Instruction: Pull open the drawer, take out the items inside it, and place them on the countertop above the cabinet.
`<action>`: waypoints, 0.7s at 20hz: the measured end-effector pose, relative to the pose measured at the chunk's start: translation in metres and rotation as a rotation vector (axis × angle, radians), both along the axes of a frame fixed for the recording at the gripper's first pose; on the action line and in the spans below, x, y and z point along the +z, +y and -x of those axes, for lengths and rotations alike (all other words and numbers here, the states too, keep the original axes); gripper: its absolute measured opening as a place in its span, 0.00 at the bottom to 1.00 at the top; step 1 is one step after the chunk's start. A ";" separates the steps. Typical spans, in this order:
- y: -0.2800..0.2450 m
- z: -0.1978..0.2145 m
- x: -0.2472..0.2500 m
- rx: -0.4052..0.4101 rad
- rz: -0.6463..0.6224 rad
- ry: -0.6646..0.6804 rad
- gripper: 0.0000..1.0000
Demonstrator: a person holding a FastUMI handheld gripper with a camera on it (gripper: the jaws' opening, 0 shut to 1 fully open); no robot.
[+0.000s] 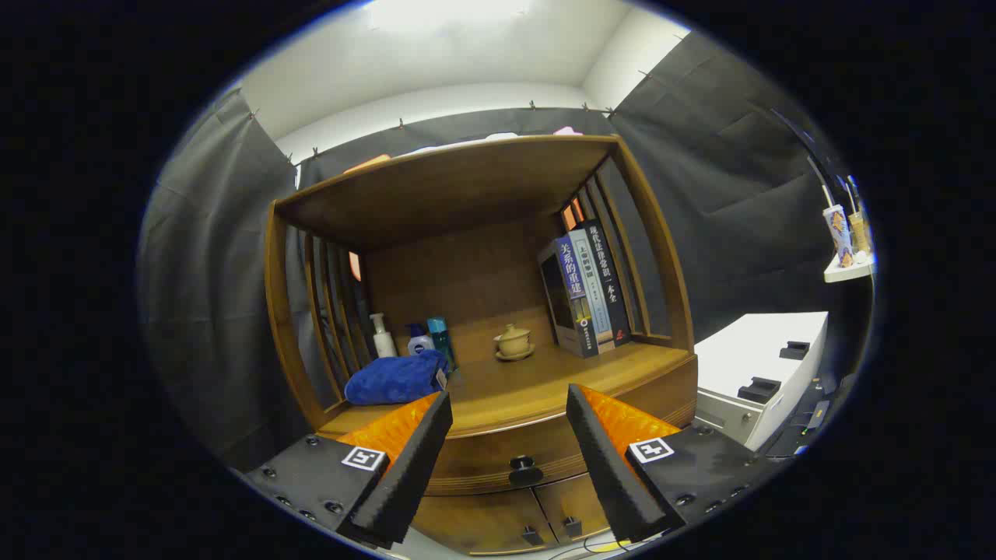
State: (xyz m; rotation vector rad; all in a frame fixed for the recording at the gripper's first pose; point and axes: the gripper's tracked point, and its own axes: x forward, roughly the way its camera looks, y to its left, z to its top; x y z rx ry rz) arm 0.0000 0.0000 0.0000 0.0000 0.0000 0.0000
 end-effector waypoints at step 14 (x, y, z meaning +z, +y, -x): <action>-0.006 -0.017 -0.052 -0.092 0.075 0.051 0.98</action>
